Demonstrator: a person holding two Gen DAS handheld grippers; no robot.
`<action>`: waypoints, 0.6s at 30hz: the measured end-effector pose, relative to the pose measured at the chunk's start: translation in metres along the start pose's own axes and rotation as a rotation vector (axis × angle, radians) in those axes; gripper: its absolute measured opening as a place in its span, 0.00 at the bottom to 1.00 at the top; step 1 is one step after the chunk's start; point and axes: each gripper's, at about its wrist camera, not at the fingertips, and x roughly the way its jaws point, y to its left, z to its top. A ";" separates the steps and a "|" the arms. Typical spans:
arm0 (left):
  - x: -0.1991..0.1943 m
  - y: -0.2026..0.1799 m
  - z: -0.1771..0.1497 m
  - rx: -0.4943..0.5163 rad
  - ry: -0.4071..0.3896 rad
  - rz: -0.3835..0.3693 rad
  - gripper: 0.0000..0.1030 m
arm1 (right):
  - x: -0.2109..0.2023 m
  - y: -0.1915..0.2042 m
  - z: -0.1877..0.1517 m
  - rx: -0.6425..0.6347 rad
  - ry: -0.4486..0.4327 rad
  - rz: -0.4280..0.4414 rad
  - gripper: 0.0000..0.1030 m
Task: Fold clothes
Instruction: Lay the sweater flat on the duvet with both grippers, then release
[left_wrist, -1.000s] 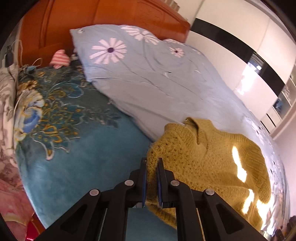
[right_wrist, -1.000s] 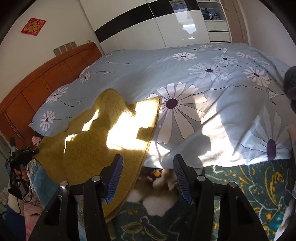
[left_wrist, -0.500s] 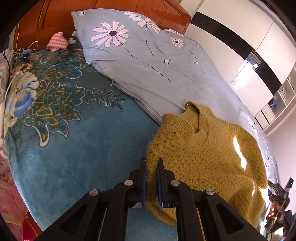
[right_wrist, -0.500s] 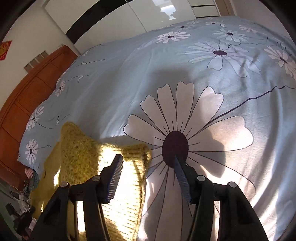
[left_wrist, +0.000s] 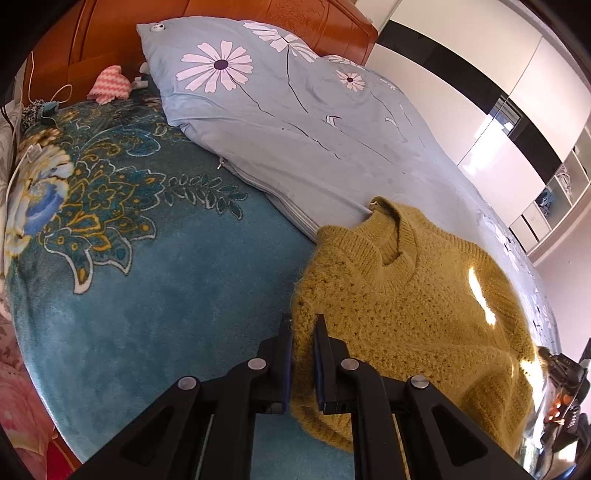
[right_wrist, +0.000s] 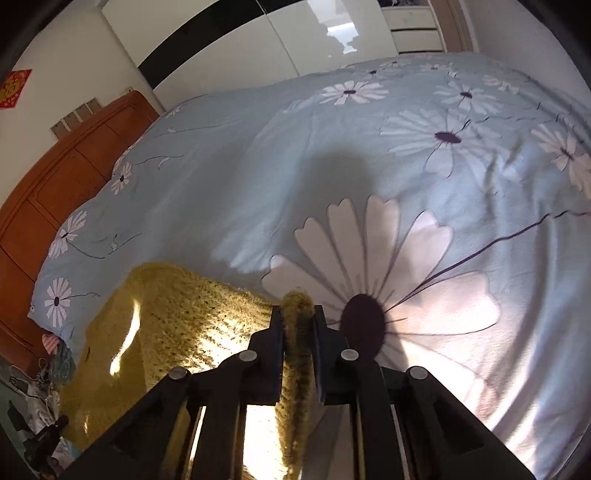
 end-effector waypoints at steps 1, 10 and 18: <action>0.000 0.000 0.000 0.002 0.000 -0.006 0.10 | -0.009 -0.008 0.006 0.007 -0.028 -0.015 0.13; 0.016 -0.013 -0.004 0.015 0.044 0.002 0.12 | -0.003 -0.032 0.024 0.034 -0.022 -0.093 0.13; -0.007 -0.006 -0.004 -0.025 0.037 -0.026 0.29 | -0.030 -0.021 0.011 -0.027 -0.071 -0.115 0.33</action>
